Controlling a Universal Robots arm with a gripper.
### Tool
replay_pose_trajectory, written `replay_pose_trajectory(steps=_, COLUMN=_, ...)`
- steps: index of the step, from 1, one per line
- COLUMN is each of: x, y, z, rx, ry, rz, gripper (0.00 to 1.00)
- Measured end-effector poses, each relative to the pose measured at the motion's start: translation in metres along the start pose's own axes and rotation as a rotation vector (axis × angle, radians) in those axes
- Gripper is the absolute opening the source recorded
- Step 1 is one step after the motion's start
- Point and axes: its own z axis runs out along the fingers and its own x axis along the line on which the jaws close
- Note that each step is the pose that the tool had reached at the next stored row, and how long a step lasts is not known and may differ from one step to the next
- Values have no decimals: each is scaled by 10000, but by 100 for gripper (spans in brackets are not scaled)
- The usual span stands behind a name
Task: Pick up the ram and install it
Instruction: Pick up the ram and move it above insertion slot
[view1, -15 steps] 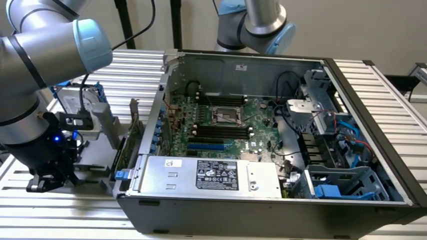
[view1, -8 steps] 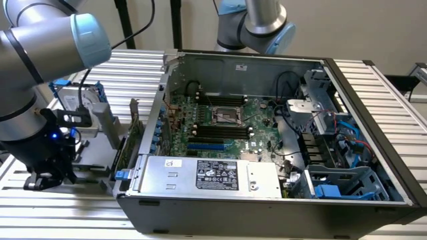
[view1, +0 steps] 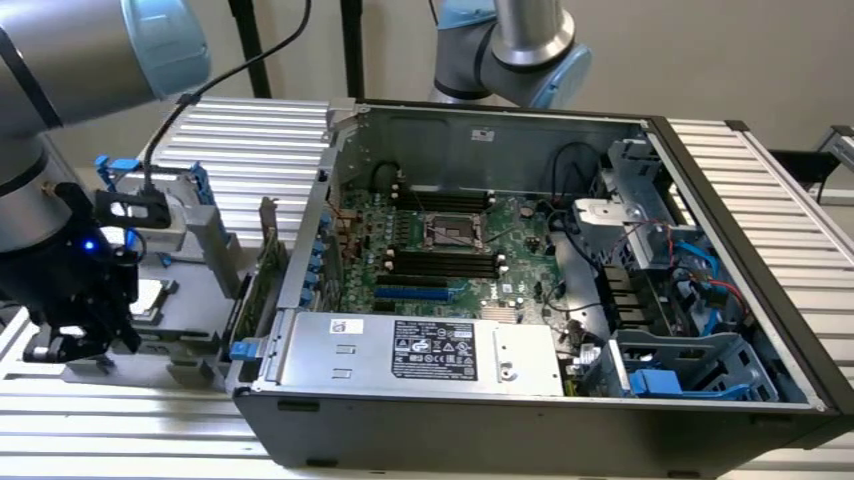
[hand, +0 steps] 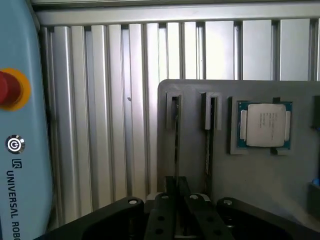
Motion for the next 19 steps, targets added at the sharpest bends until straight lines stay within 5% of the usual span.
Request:
replay_pose_trajectory(steps=11, x=4, y=-103, z=-500, rx=1, ry=-3, rz=-108, gripper=14)
replay_pose_trajectory(steps=19, x=4, y=-275, z=-865, rx=-1, ry=-100, rz=-255, gripper=14)
